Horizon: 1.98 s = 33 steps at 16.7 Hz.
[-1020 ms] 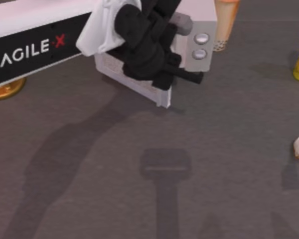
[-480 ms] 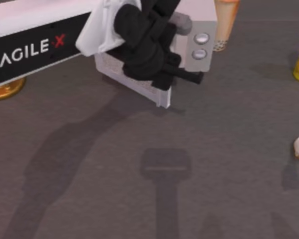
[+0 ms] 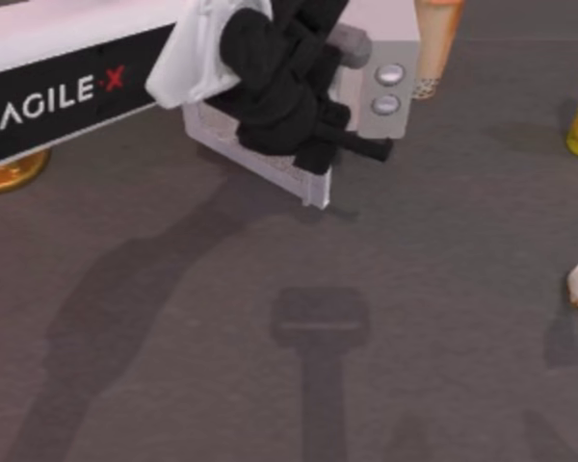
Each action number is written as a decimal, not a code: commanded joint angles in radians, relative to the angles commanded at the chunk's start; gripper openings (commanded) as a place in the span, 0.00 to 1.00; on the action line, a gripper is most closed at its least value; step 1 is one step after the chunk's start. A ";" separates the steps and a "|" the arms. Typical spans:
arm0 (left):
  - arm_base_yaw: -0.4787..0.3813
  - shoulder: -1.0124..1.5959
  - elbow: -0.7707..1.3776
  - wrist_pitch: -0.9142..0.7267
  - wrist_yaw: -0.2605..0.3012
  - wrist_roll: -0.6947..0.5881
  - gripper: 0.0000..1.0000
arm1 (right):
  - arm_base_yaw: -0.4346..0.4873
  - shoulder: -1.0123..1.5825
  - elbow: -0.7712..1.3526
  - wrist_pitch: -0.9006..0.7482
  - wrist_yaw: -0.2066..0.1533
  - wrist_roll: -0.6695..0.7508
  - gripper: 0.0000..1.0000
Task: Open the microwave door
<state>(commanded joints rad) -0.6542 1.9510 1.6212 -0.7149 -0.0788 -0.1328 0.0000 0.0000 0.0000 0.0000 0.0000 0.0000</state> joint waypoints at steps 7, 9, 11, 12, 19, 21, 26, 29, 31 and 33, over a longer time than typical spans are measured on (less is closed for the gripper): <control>0.026 -0.062 -0.081 0.027 0.058 0.098 0.00 | 0.000 0.000 0.000 0.000 0.000 0.000 1.00; 0.036 -0.078 -0.106 0.033 0.075 0.129 0.00 | 0.000 0.000 0.000 0.000 0.000 0.000 1.00; 0.036 -0.080 -0.108 0.034 0.076 0.131 0.00 | 0.000 0.000 0.000 0.000 0.000 0.000 1.00; 0.036 -0.080 -0.108 0.034 0.076 0.131 0.00 | 0.000 0.000 0.000 0.000 0.000 0.000 1.00; 0.036 -0.080 -0.108 0.034 0.076 0.131 0.00 | 0.000 0.000 0.000 0.000 0.000 0.000 1.00; 0.036 -0.080 -0.108 0.034 0.076 0.131 0.00 | 0.000 0.000 0.000 0.000 0.000 0.000 1.00; 0.036 -0.080 -0.108 0.034 0.076 0.131 0.00 | 0.000 0.000 0.000 0.000 0.000 0.000 1.00; 0.036 -0.080 -0.108 0.034 0.076 0.131 0.00 | 0.000 0.000 0.000 0.000 0.000 0.000 1.00; 0.036 -0.080 -0.108 0.034 0.076 0.131 0.00 | 0.000 0.000 0.000 0.000 0.000 0.000 1.00; 0.036 -0.080 -0.108 0.034 0.076 0.131 0.00 | 0.000 0.000 0.000 0.000 0.000 0.000 1.00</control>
<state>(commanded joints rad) -0.6179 1.8714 1.5131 -0.6812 -0.0027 -0.0017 0.0000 0.0000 0.0000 0.0000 0.0000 0.0000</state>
